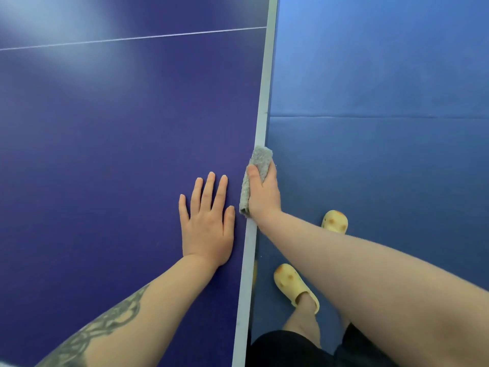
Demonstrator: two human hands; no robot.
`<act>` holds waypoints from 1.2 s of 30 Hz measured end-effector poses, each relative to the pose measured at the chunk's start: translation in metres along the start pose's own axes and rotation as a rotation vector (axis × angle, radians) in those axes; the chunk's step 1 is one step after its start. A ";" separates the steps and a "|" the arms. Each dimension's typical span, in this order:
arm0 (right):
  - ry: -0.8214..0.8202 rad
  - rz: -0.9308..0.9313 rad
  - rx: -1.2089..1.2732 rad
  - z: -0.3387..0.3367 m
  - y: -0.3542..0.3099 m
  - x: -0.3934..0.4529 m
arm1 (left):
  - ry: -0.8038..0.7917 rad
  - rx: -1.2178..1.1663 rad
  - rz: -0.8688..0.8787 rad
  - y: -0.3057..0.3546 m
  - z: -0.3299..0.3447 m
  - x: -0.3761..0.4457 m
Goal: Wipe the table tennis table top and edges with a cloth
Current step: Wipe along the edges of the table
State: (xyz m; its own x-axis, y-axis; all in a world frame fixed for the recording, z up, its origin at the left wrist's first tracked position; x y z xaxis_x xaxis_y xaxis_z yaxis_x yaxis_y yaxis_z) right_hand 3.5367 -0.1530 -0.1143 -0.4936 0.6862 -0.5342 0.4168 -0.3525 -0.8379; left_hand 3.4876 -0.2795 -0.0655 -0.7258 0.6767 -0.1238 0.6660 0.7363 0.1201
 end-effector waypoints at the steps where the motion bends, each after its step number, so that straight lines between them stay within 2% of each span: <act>1: 0.000 -0.003 0.000 -0.002 -0.008 0.012 | -0.006 0.025 0.001 0.000 0.000 -0.001; 5: -0.007 -0.012 -0.004 -0.003 0.004 -0.018 | -0.038 0.038 0.041 0.001 -0.009 0.014; 9: -0.061 -0.002 0.022 -0.001 0.032 -0.062 | -0.086 0.004 0.042 0.007 -0.013 0.068; 14: -0.062 -0.060 0.010 -0.002 -0.007 0.007 | -0.034 -0.018 -0.044 0.021 -0.012 0.114; 17: -0.053 -0.030 0.038 -0.002 -0.009 0.015 | 0.014 -0.043 -0.080 0.023 -0.012 0.117; 22: -0.069 0.082 0.017 0.003 0.029 -0.047 | 0.057 -0.058 -0.065 0.024 -0.014 0.114; 28: -0.042 0.005 0.035 0.000 -0.020 0.033 | 0.062 -0.053 -0.077 0.023 -0.015 0.117; 30: -0.042 0.047 0.037 0.001 -0.025 0.047 | 0.066 -0.049 -0.079 0.023 -0.017 0.118; 36: -0.130 0.135 0.018 0.001 0.002 -0.011 | 0.049 -0.052 -0.090 0.023 -0.017 0.115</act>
State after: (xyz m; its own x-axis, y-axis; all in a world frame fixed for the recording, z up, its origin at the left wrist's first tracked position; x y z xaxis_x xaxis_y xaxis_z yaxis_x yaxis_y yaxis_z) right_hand 3.5421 -0.1622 -0.1098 -0.5292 0.5445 -0.6508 0.4727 -0.4477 -0.7590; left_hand 3.4165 -0.1844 -0.0602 -0.7909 0.6056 -0.0880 0.5885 0.7921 0.1622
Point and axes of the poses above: each hand's wrist, its own x-axis towards the middle knuckle, its own z-axis out of the palm, y = z × x, the point moved 7 cm from there along x, towards the middle knuckle, and after that the axes turned 3 degrees about -x, right-handed, at the moved point
